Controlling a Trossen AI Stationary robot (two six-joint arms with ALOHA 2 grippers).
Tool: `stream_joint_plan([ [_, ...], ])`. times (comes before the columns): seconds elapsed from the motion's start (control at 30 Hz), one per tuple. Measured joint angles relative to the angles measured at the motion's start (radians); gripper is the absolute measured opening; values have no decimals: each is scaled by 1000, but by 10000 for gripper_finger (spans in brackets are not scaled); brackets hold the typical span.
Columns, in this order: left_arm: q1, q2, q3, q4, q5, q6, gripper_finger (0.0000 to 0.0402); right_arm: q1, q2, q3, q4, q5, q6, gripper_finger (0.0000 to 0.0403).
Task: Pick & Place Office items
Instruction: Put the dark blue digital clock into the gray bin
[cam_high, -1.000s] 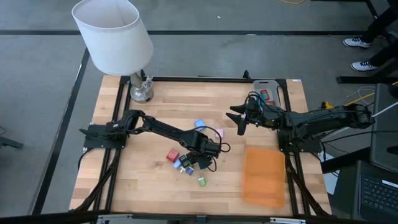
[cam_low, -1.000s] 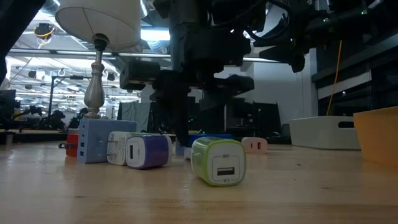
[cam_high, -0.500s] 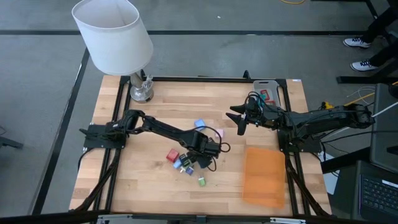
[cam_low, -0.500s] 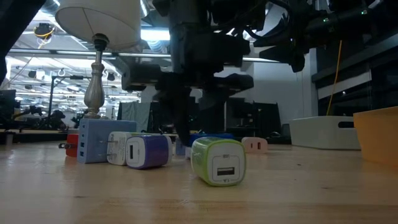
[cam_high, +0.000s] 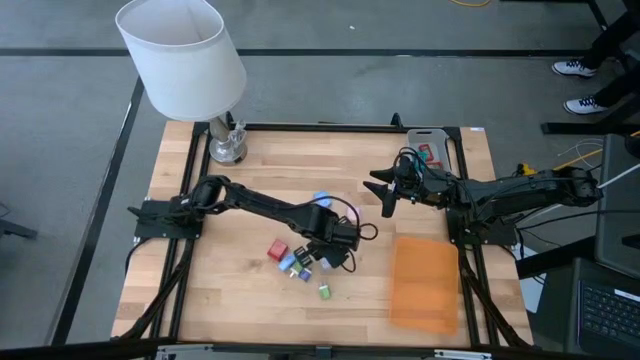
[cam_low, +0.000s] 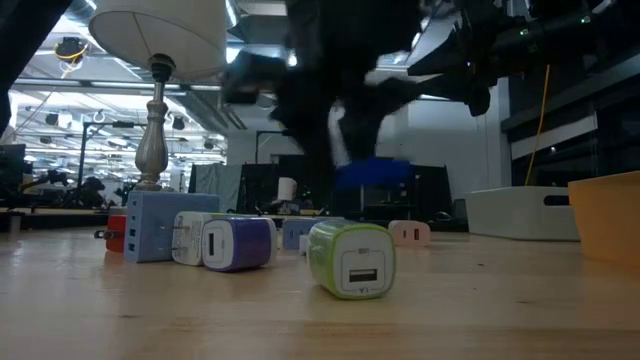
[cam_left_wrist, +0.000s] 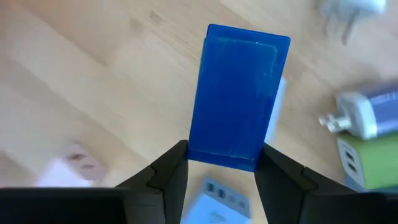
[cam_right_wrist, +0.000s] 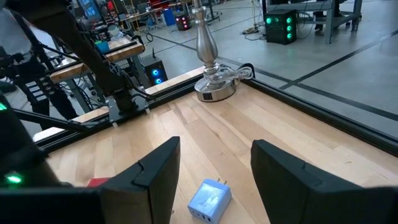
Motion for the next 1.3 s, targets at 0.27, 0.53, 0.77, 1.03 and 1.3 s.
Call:
stream_joint_plan([
  [0.27, 60, -1, 52, 54, -21, -109, 152, 0, 0, 0, 44, 100, -150, 196],
  [0.53, 131, -11, 50, 38, -229, -101, 152, 0, -44, 0, 43, 335, -281, 196],
  [0.77, 226, -85, 50, 100, -308, -86, 152, -24, -172, 0, -164, 501, -296, 196],
  [1.03, 322, -148, 51, 325, -613, -58, 152, -66, -234, -3, -269, 315, -148, 196],
  [1.3, 253, -140, 50, 555, -802, 24, 152, -32, -162, -2, -173, 303, -157, 196],
])
